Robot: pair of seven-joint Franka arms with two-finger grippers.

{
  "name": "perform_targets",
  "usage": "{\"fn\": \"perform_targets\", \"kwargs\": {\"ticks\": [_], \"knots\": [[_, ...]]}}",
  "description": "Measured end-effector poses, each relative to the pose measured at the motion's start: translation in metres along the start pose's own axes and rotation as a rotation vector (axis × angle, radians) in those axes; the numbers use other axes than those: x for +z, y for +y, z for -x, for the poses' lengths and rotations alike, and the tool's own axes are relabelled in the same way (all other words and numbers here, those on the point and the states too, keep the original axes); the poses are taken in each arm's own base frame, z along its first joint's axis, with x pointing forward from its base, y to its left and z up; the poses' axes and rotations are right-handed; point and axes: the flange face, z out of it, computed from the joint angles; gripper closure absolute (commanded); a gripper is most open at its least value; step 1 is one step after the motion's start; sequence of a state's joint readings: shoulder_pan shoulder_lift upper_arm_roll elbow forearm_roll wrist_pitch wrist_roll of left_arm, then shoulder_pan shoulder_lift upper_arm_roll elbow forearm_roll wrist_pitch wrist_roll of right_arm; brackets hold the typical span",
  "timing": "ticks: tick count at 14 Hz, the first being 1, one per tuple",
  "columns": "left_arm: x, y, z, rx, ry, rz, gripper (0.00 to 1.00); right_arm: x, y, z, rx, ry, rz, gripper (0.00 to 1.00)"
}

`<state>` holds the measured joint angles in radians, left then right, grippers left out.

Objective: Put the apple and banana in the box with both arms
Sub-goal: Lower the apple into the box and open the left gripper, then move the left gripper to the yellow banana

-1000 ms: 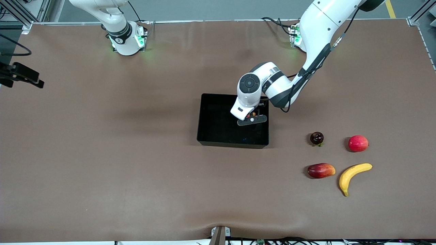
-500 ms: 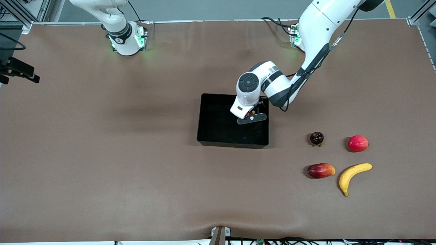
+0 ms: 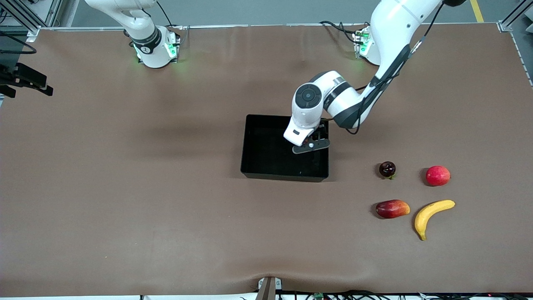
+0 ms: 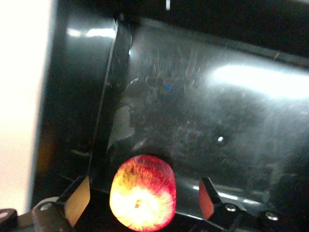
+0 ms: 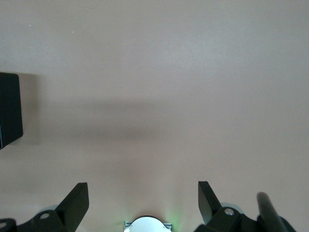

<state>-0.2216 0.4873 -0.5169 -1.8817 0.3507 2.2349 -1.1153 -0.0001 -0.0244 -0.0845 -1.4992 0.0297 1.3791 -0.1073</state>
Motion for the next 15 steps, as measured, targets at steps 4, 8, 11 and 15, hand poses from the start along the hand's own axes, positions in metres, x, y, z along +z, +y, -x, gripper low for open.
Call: {"fn": "perform_targets", "kwargs": {"ticks": [4,8,11,15], "knots": [[-0.074,-0.039,-0.066,0.016,0.063,-0.015,0.00,0.000,0.000,-0.002,-0.003,0.013,0.001,0.00],[-0.094,-0.140,-0.154,0.146,0.051,-0.046,0.00,0.000,0.000,-0.002,-0.005,0.014,0.001,0.00],[-0.078,-0.232,-0.204,0.231,0.014,-0.053,0.00,0.000,0.001,-0.002,-0.006,0.013,0.003,0.00],[-0.049,-0.316,-0.242,0.356,0.013,-0.019,0.00,0.003,0.003,-0.004,-0.001,0.017,0.006,0.00]]}}
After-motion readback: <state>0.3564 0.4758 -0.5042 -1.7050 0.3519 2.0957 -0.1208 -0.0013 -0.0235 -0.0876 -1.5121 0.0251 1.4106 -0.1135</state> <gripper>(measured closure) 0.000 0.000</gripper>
